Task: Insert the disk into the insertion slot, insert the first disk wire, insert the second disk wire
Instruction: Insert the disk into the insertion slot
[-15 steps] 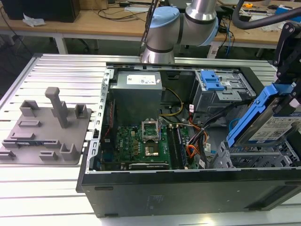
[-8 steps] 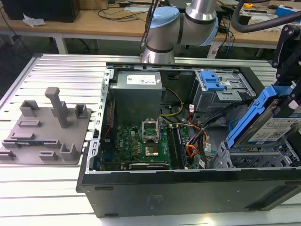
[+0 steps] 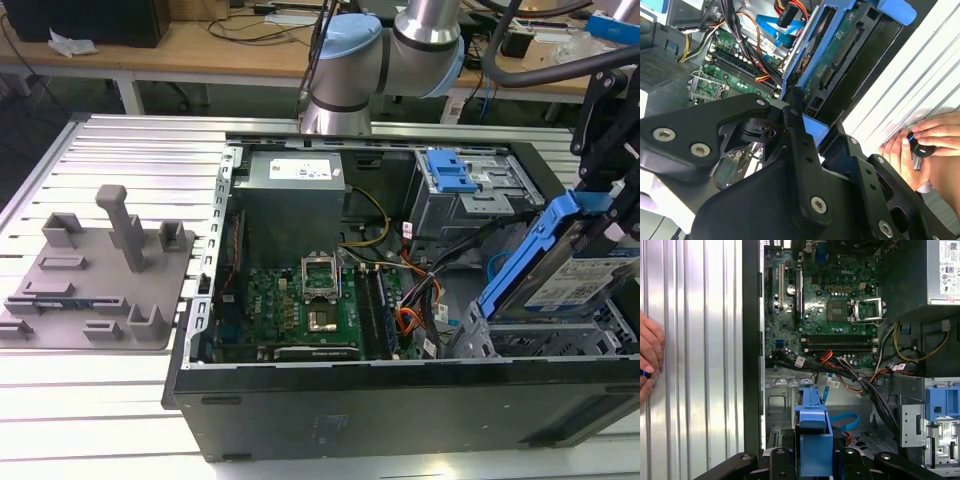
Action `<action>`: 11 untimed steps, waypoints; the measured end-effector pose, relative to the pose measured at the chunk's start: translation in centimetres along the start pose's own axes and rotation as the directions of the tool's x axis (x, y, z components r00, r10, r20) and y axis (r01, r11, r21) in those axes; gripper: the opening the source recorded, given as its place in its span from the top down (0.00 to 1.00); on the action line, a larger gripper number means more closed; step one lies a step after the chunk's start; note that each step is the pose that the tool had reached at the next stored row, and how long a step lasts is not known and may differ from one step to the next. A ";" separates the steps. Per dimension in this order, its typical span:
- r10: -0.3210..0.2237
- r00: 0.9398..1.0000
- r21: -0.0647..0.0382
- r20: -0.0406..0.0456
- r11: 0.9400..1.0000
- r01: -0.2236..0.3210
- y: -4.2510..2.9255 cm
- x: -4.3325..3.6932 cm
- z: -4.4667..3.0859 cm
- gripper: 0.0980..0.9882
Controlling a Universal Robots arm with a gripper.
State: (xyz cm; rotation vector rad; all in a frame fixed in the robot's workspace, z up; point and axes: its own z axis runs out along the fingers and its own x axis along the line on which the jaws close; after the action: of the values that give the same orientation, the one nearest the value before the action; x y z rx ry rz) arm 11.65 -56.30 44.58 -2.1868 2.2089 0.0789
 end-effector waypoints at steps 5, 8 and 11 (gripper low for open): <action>0.001 1.000 -0.004 0.000 1.000 -0.001 -0.04 0.00 0.08 0.70; 0.004 1.000 -0.019 -0.001 1.000 -0.004 -0.15 0.00 -0.08 0.70; 0.006 1.000 -0.032 -0.004 0.999 -0.006 -0.27 0.00 -0.06 0.70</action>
State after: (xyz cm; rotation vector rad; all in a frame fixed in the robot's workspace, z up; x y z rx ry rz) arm 11.92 -56.30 44.64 -2.1988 2.2314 0.1118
